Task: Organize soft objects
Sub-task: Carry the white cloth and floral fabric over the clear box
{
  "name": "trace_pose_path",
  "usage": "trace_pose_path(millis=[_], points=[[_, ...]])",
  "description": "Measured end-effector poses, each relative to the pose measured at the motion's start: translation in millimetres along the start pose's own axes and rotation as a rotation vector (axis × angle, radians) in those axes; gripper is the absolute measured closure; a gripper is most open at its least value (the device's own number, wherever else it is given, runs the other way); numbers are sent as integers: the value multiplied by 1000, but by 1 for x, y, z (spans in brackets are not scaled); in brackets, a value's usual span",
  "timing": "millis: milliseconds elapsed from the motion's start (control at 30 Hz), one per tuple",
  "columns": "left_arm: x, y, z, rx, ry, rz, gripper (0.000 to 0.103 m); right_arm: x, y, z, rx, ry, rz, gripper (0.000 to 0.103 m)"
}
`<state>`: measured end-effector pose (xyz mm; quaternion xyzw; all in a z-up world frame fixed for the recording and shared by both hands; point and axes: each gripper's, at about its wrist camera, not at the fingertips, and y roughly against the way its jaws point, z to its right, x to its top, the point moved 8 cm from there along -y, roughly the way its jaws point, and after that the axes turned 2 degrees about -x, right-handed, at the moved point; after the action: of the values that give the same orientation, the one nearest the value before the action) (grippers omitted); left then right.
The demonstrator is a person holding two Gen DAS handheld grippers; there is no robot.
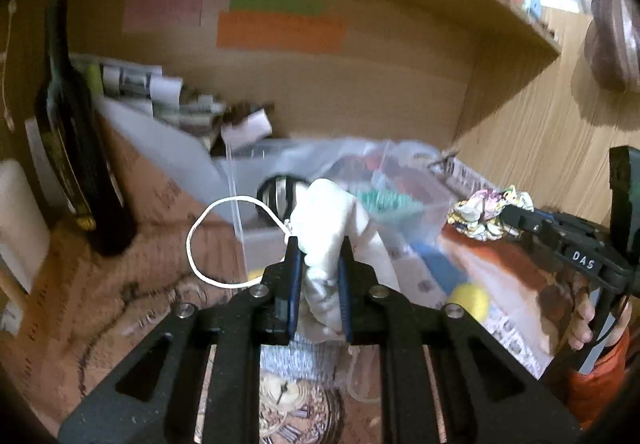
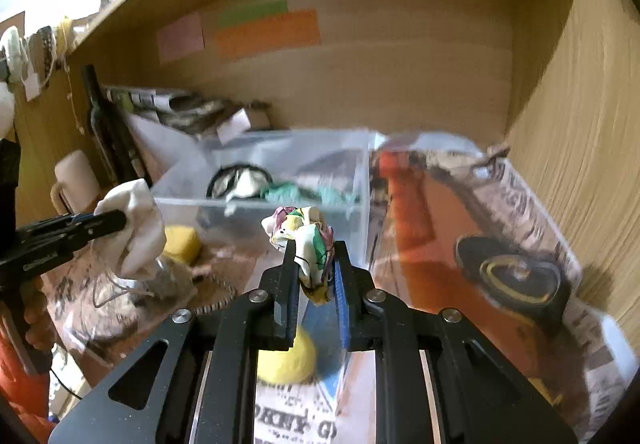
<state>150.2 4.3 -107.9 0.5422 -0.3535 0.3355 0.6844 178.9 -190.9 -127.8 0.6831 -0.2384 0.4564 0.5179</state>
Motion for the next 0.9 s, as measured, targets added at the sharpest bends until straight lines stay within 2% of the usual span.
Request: trace_pose_path(millis=[300,467,700,900], points=[[51,10,-2,-6,4,104,87,35,7,0,9,-3,100,89],[73,0,-5,15,-7,128,87,52,1,-2,16,4,126,89],[80,-31,-9,58,-35,105,87,65,-24,-7,26,23,105,89],[75,-67,-12,65,-48,44,87,64,-56,-14,40,55,38,89]])
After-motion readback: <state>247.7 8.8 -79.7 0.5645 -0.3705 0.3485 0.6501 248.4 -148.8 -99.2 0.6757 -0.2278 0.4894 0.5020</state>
